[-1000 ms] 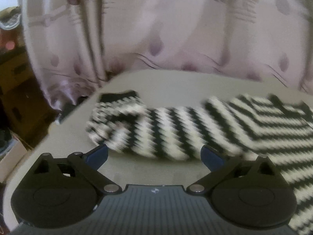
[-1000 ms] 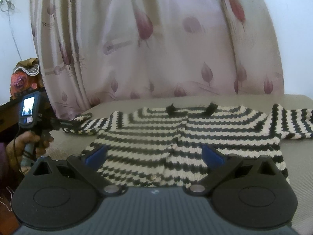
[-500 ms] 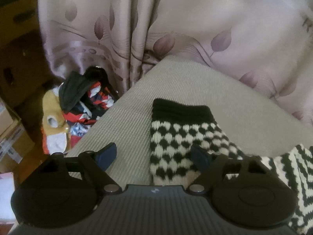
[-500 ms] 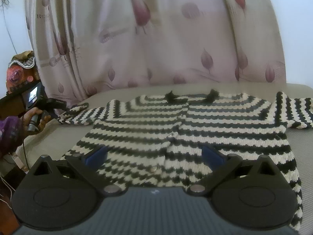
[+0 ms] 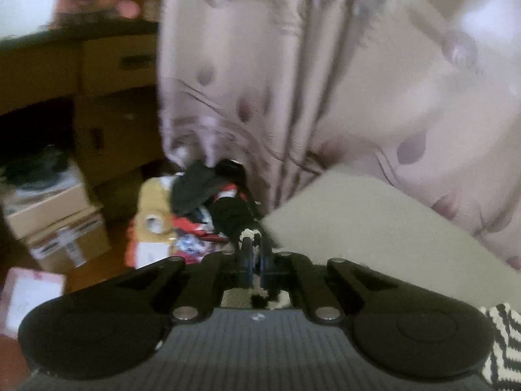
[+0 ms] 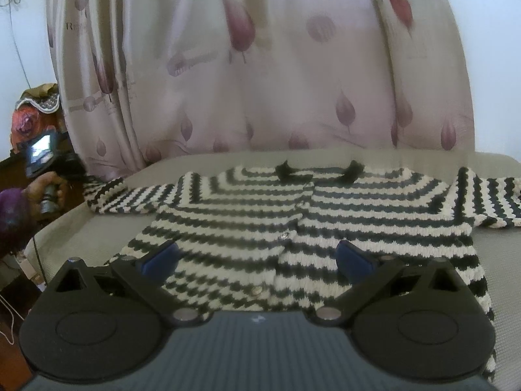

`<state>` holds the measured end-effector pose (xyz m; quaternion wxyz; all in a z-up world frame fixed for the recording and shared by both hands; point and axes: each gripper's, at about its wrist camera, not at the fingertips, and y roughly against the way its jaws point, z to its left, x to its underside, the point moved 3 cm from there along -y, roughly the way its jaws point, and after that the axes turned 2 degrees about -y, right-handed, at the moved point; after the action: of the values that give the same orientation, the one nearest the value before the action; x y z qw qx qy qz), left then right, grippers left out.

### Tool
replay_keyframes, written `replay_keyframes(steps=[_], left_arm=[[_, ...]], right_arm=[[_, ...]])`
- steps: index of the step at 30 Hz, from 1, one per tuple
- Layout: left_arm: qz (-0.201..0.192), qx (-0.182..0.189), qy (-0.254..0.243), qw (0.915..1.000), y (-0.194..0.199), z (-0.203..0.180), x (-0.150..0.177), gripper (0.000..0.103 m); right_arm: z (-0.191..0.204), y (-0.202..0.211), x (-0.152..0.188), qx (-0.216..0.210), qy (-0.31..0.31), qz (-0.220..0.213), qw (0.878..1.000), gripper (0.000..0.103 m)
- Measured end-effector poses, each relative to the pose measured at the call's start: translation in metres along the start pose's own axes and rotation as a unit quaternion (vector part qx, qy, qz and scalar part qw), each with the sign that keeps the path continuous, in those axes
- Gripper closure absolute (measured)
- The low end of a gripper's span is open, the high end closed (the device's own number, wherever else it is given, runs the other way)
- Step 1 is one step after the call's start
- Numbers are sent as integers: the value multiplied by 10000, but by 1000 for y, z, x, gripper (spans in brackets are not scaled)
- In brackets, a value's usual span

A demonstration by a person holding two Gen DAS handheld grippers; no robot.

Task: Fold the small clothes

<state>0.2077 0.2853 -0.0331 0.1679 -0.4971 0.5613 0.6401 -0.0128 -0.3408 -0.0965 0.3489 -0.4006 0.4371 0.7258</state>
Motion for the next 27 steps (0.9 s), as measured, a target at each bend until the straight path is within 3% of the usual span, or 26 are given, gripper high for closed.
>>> replay_keyframes(steps=[3, 8, 9, 11, 13, 14, 18, 23, 27], left_arm=[[-38, -304, -169, 9994, 30, 16, 18, 97], [128, -995, -401, 9941, 27, 31, 41, 89], [79, -1145, -473, 9923, 27, 33, 44, 83], [-75, -1324, -532, 9897, 38, 33, 48, 41], [-455, -1318, -533, 9888, 61, 25, 49, 25], [-663, -1309, -575, 9875, 73, 18, 49, 22], [-1104, -461, -946, 9883, 117, -28, 60, 13], [-932, 793, -1303, 9839, 134, -95, 90, 12], [-960, 1134, -1671, 9747, 127, -143, 122, 12]], right_arm=[[-5, 2, 0, -29, -89, -29, 10000, 0], [-12, 8, 3, -112, -246, -72, 9996, 0], [-14, 11, 3, -119, -282, -96, 9995, 0], [-20, 19, 4, -111, -356, -161, 9992, 0], [-29, 30, 6, -39, -441, -216, 9988, 0], [-36, 36, 7, 37, -487, -242, 9985, 0], [-73, 65, 17, 624, -652, -337, 9953, 0], [-132, 99, 24, 1227, -1188, -622, 9833, 0], [-184, 109, 23, 1509, -1450, -799, 9746, 0]])
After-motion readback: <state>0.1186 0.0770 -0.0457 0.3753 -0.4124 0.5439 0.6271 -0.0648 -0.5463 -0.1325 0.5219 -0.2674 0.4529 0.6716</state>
